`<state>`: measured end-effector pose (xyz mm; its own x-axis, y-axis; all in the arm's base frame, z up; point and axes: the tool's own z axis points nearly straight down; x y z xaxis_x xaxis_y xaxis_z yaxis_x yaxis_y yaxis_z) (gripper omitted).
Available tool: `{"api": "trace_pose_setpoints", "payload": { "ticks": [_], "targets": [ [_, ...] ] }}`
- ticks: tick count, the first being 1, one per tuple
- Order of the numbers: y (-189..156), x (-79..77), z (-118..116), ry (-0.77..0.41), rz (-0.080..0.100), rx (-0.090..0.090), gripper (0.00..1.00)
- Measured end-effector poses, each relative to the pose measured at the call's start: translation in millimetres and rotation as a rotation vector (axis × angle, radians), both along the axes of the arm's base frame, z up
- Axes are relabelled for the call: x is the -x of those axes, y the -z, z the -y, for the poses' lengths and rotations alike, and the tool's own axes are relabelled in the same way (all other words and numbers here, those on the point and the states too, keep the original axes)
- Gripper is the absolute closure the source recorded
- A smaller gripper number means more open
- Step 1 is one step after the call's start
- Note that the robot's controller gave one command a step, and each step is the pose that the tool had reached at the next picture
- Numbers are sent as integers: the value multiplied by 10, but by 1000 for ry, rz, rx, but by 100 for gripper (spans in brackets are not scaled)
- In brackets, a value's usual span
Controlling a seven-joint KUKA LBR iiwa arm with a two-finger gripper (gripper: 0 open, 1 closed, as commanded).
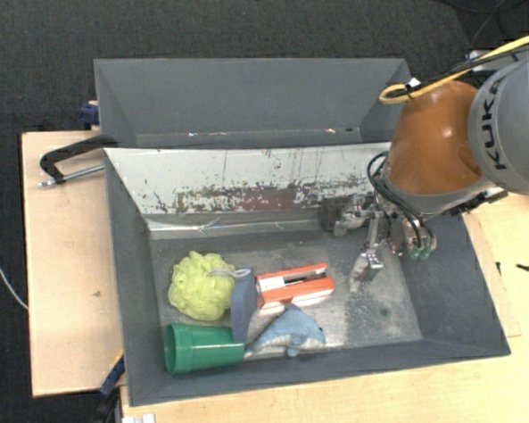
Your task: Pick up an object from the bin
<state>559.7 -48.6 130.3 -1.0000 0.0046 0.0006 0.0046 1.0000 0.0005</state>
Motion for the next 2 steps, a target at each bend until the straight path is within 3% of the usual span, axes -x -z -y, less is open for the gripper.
{"api": "trace_pose_setpoints", "payload": {
  "ticks": [1,2],
  "targets": [
    [203,-6,-237,12,3,0,0],
    [467,230,-619,-242,3,-1,0]
  ]
}}
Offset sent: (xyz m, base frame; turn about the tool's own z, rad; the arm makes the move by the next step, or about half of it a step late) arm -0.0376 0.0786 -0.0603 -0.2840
